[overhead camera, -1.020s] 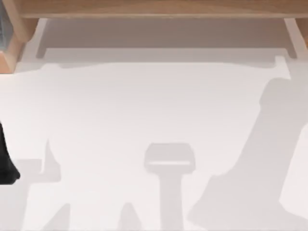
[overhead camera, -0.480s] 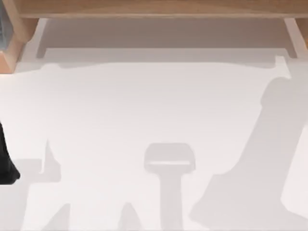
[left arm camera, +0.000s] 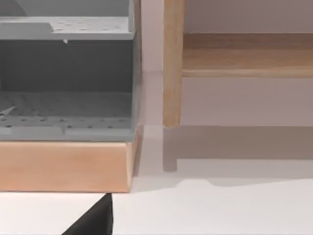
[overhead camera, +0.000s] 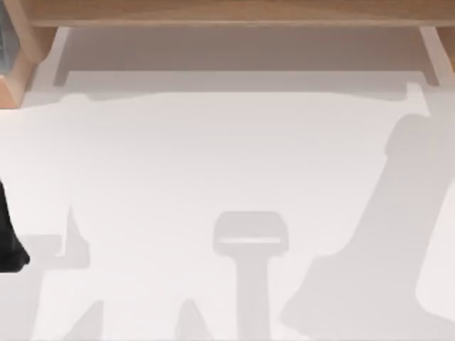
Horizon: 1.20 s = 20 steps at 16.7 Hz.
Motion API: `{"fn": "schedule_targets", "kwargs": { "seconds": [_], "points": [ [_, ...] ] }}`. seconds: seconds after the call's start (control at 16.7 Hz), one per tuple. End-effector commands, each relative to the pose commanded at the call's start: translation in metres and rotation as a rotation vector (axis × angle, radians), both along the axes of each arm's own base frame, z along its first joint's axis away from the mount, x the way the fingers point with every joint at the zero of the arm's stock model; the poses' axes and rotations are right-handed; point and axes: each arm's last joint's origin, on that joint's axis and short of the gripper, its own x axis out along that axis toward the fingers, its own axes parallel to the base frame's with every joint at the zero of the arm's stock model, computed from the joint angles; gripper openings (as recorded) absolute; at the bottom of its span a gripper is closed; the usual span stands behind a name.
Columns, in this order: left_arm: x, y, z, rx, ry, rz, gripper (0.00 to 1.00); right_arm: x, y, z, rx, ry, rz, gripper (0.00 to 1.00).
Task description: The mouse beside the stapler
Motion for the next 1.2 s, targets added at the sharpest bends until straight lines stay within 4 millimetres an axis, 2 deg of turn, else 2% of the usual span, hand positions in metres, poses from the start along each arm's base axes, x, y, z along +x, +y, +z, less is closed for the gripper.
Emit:
{"fn": "schedule_targets", "kwargs": {
  "seconds": [0.06,0.12,0.66,0.9,1.2],
  "points": [
    [0.0,0.0,0.0,0.0,0.0,0.0,1.0,0.0,0.0,0.0,0.0,0.0,0.0,0.02],
    [0.0,0.0,0.0,0.0,0.0,0.0,1.0,0.0,0.0,0.0,0.0,0.0,0.0,0.0],
    [0.0,0.0,0.0,0.0,0.0,0.0,1.0,-0.001,-0.002,0.0,0.0,0.0,-0.005,0.0],
    [0.0,0.0,0.0,0.0,0.0,0.0,1.0,-0.006,-0.003,0.026,-0.006,-0.061,0.03,0.0],
    [0.0,0.0,0.0,0.0,0.0,0.0,1.0,-0.028,-0.01,0.071,-0.021,-0.2,0.113,0.0]
  ]
}}
